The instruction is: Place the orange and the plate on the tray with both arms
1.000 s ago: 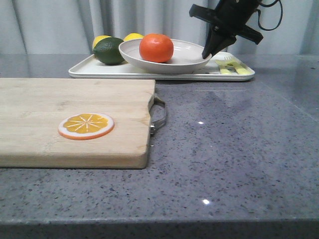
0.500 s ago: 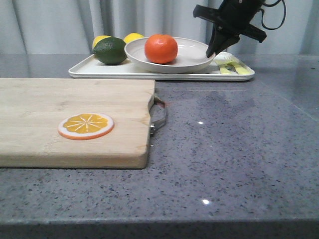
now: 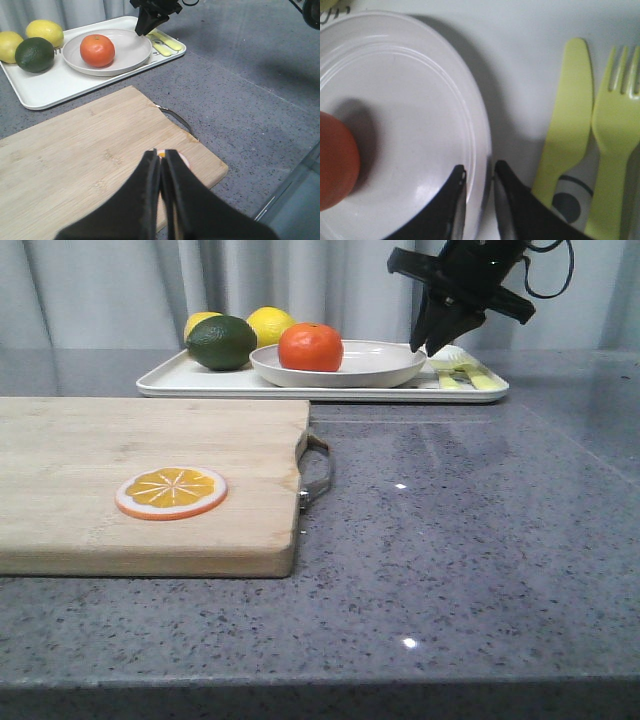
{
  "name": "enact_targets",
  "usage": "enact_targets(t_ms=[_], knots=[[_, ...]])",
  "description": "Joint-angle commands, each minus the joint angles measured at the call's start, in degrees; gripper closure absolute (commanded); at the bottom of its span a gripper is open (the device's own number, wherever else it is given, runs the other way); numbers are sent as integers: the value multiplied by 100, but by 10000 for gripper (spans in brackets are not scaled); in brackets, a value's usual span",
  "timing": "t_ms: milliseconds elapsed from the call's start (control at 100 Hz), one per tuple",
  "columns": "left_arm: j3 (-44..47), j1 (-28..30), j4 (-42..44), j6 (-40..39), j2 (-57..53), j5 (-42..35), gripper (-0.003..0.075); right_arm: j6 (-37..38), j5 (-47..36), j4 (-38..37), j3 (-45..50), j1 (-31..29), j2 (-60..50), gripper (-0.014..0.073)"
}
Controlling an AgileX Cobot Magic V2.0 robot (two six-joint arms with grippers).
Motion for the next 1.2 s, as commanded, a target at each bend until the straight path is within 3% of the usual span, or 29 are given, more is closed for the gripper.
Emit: enact_targets(t_ms=[0,330,770,1000,1190], knots=[[-150,0,24,-35,20,-383,741,-103,0,5,-201,-30,-528,422],[-150,0,-20,-35,20,-383,741,-103,507,-713,-201,-12,-1253,671],[-150,0,-20,-35,20,-370,741,-524,962,-627,377,109,-2716,669],[-150,0,-20,-38,20,-370,741,-813,753,-621,1896,151,-3938,669],[-150,0,-20,-38,0,-370,741,-939,-92,-621,3648,151,-5248,669]])
